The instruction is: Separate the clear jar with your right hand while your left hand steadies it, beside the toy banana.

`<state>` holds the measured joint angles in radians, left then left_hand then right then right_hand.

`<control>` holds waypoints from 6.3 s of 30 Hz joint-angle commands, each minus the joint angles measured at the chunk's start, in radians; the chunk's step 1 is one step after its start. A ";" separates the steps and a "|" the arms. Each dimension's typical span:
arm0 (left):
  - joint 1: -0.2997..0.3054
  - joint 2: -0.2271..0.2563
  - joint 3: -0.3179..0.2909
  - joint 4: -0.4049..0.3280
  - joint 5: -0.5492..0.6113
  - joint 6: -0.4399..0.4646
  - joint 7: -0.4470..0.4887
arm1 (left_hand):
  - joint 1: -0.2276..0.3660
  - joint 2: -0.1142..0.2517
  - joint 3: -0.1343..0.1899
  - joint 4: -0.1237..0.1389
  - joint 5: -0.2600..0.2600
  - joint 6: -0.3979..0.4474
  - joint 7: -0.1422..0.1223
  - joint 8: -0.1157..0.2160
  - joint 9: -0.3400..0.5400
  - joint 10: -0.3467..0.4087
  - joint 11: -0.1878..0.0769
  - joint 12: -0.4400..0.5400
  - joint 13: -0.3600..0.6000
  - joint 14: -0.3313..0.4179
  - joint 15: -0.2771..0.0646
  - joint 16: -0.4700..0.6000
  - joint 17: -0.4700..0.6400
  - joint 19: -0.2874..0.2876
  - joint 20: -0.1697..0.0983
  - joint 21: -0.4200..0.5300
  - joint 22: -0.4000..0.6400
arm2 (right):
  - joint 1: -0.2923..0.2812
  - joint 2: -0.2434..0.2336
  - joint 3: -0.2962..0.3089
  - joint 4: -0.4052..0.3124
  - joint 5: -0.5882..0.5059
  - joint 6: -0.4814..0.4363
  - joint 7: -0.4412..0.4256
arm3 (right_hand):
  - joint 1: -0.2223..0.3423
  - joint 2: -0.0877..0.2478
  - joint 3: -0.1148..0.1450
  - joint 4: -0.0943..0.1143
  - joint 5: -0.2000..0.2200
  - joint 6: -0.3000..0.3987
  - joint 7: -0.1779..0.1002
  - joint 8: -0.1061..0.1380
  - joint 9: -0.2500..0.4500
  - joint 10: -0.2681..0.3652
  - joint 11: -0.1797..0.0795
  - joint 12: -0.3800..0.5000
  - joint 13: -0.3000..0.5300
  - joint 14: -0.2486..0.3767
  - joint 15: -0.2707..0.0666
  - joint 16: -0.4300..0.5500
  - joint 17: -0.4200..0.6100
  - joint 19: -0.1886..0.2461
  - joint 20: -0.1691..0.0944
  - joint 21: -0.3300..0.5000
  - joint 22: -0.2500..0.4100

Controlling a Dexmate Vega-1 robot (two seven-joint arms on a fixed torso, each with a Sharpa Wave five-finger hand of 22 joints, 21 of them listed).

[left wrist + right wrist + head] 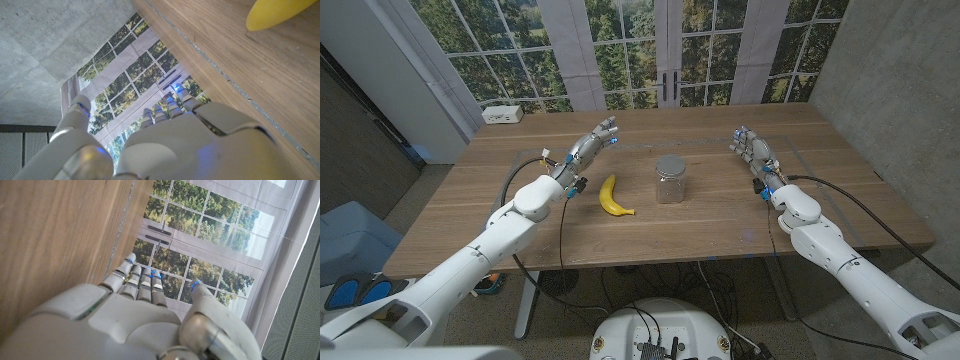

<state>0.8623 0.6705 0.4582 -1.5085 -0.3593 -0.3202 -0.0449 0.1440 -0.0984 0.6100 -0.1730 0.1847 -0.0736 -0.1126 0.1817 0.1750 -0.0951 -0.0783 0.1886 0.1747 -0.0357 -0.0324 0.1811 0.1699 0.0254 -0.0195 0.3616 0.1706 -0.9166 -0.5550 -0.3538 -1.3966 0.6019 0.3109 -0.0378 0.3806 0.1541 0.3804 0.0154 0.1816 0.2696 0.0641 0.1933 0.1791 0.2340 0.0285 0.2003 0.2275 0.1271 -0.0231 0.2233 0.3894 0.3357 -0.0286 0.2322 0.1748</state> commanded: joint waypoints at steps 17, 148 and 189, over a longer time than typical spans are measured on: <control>0.010 0.075 0.032 -0.064 0.093 0.005 -0.058 | 0.030 -0.028 -0.003 -0.009 -0.004 -0.033 -0.007 0.000 0.003 -0.022 0.019 -0.001 0.007 -0.018 -0.015 -0.002 0.005 0.006 0.012 -0.018 0.002 | -0.067 -0.027 0.010 -0.104 -0.043 -0.009 -0.075 | 0.011 -0.002 0.002 -0.018 0.000 0.007 0.003 0.003 0.005 0.012 0.000 0.005 -0.001 0.008 -0.001 0.002 -0.004 0.013 0.002 -0.007 0.001; -0.234 -0.001 0.291 0.021 0.374 0.206 -0.245 | 0.590 0.015 0.027 -0.008 0.016 0.364 0.009 0.212 0.055 0.288 -0.070 0.051 0.025 0.147 -0.010 0.012 0.006 0.139 0.101 -0.154 0.006 | -0.309 -0.168 0.081 -0.636 -0.477 -0.362 -0.382 | 0.043 -0.039 -0.006 -0.154 0.019 0.023 0.000 0.006 0.007 0.051 0.004 0.015 -0.012 0.108 0.051 0.036 -0.047 0.050 0.096 -0.016 0.007; -0.271 -0.014 0.310 0.053 0.363 0.201 -0.288 | 0.603 0.031 -0.005 0.002 0.010 0.306 0.006 0.198 0.060 0.262 -0.069 0.029 0.026 0.123 -0.010 0.002 0.006 0.122 0.106 -0.164 0.007 | -0.036 -0.364 -0.232 -0.981 -0.725 -1.189 -0.261 | 0.069 -0.091 -0.021 -0.178 0.011 -0.035 -0.040 0.000 0.014 -0.004 -0.017 0.008 0.013 0.076 0.042 0.042 -0.014 0.040 0.136 -0.013 0.018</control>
<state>0.6093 0.6602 0.7624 -1.4739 0.0201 -0.1058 -0.2997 0.7501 -0.0764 0.6166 -0.1722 0.1968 0.2776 -0.0985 0.3985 0.2350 0.1794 -0.1497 0.2261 0.1977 0.0976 -0.0373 0.1877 0.1745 0.1508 0.0771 0.1949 0.1765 -0.9892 -0.8998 -0.5502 -2.3608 -0.1068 -0.8407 -0.3207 0.4623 0.0667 0.3642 -0.1642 0.1943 0.2405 0.0212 0.1933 0.1886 0.2336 0.0106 0.2032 0.2350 0.2088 0.0197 0.2660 0.3717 0.3745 0.1072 0.2162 0.1886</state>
